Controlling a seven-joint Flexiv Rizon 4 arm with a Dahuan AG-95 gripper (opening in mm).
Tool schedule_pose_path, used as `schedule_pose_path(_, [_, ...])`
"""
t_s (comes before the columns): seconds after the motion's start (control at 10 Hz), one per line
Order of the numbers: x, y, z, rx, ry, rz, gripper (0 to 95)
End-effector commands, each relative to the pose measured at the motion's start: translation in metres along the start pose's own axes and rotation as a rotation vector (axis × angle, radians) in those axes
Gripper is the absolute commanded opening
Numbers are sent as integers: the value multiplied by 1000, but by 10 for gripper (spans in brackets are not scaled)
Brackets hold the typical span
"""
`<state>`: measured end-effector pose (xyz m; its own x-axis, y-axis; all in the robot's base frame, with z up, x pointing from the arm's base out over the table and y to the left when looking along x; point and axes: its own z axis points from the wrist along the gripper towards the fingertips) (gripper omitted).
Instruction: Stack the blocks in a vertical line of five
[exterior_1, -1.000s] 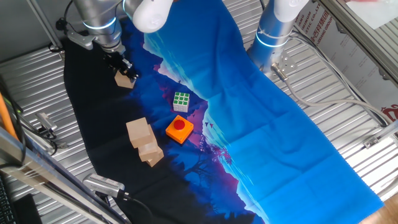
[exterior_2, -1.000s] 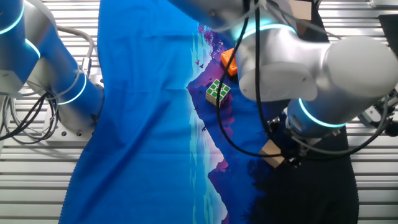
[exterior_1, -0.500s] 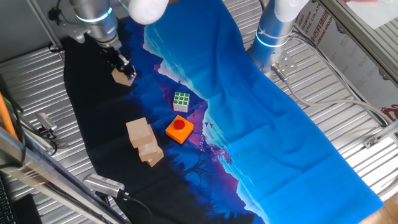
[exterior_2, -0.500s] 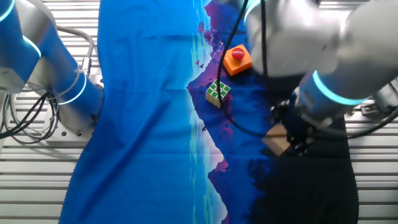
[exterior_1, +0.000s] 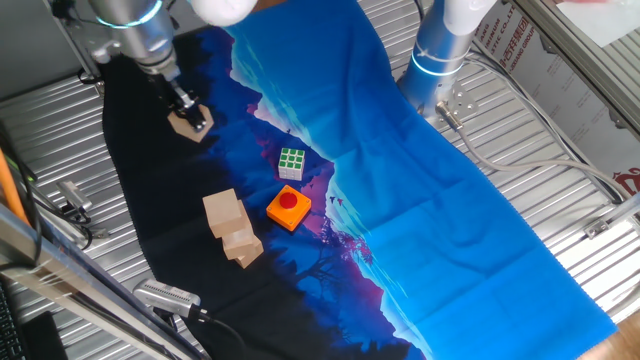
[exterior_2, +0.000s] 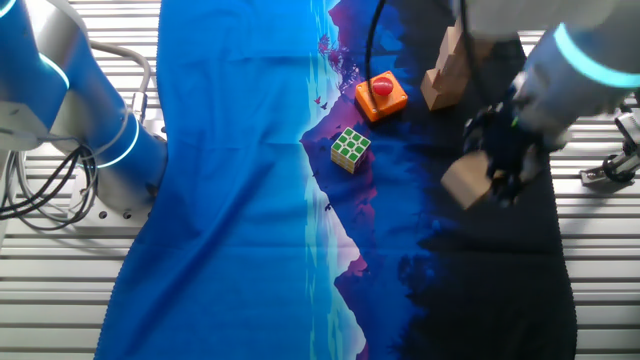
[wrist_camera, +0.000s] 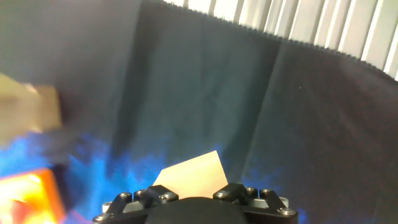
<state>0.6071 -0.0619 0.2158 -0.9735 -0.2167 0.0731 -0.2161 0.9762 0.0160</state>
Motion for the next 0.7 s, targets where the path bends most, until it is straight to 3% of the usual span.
schedule_pose_path(0.1, [-3, 8, -41, -8, 13, 53, 0])
schedule_pose_path(0.3, [7, -1, -53, -40, 7, 75, 0])
schedule_pose_path(0.7, [10, -2, -58, -36, 21, 82, 0])
